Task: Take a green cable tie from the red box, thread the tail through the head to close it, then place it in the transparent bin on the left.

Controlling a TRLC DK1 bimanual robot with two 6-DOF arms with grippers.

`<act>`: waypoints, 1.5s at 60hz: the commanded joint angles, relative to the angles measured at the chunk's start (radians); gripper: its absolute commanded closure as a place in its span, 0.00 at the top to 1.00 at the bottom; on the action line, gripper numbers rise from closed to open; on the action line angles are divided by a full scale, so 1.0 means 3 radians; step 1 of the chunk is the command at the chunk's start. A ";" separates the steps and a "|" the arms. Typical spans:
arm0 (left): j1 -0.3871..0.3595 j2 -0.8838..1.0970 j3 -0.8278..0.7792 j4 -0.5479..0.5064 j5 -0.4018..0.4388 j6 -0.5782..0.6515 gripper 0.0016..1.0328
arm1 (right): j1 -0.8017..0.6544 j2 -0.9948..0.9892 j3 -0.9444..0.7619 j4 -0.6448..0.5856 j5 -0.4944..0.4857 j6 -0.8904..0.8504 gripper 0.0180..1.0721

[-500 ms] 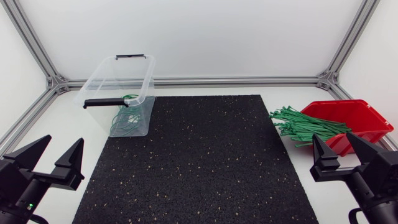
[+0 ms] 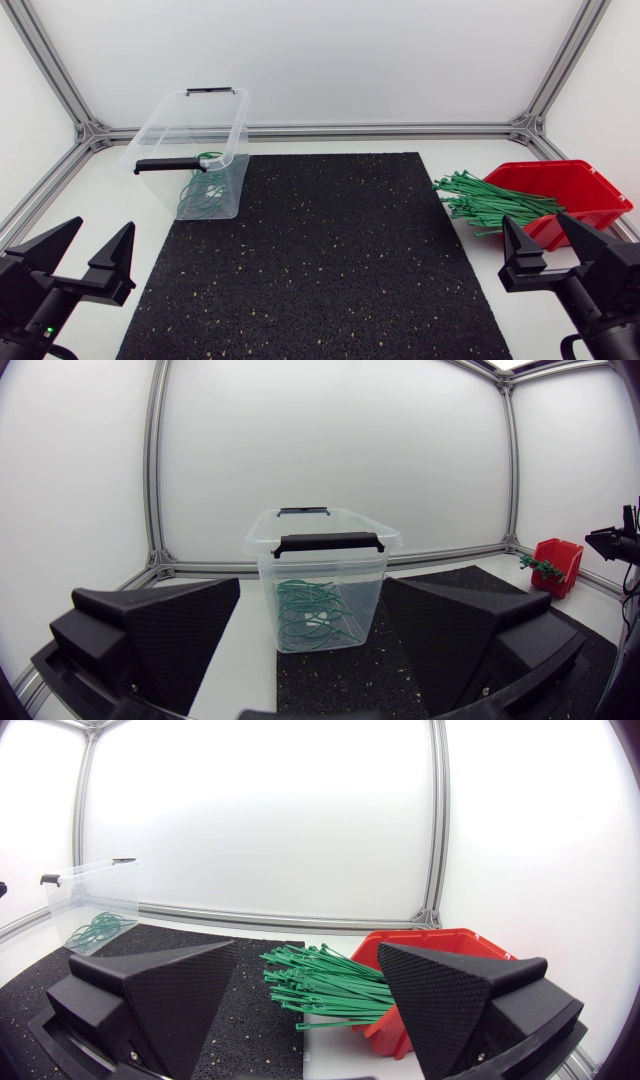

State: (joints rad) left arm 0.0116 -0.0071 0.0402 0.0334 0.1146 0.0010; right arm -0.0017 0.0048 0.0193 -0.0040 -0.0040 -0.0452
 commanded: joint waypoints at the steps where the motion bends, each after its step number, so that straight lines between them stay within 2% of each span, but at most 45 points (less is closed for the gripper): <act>1: -0.0018 -0.0017 -0.0144 -0.0004 -0.0019 0.0053 0.97 | 0.0011 -0.0041 -0.0064 -0.0002 -0.0033 0.0023 0.97; 13: -0.0044 -0.0017 -0.0144 -0.0004 -0.0019 0.0053 0.97 | 0.0011 -0.0041 0.0033 -0.0033 -0.0058 0.0023 0.97; 30: -0.0044 -0.0017 -0.0144 -0.0004 -0.0019 0.0053 0.97 | 0.0001 0.0102 0.0570 -0.0196 -0.0022 0.0033 0.97; 41: -0.0054 -0.0017 -0.0149 -0.0004 -0.0019 0.0053 0.97 | -0.0015 0.0669 0.1096 -0.0396 0.0003 0.0028 0.97; 48: -0.0054 -0.0012 -0.0144 -0.0004 -0.0019 0.0053 0.97 | -0.0061 0.1196 0.1567 -0.0697 -0.0002 -0.0013 0.96; 57: -0.0029 -0.0017 -0.0144 -0.0014 -0.0019 0.0053 0.97 | -0.0240 0.1932 0.2283 -0.1388 -0.0022 -0.0565 0.95; 71: -0.0034 -0.0017 -0.0144 -0.0019 -0.0019 0.0053 0.97 | -0.0316 0.2745 0.2999 -0.2272 -0.0022 -0.1465 0.92; 80: -0.0044 -0.0012 -0.0144 -0.0019 -0.0019 0.0053 0.97 | -0.0378 0.2945 0.2963 -0.2487 -0.0196 -0.1961 0.92; 90: -0.0023 -0.0012 -0.0144 -0.0019 -0.0019 0.0053 0.97 | -0.0383 0.2914 0.2717 -0.2646 -0.0447 -0.2544 0.82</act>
State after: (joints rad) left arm 0.0036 -0.0071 0.0402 0.0315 0.1146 0.0010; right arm -0.1089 0.8822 0.8852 -0.7609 -0.1150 -0.6930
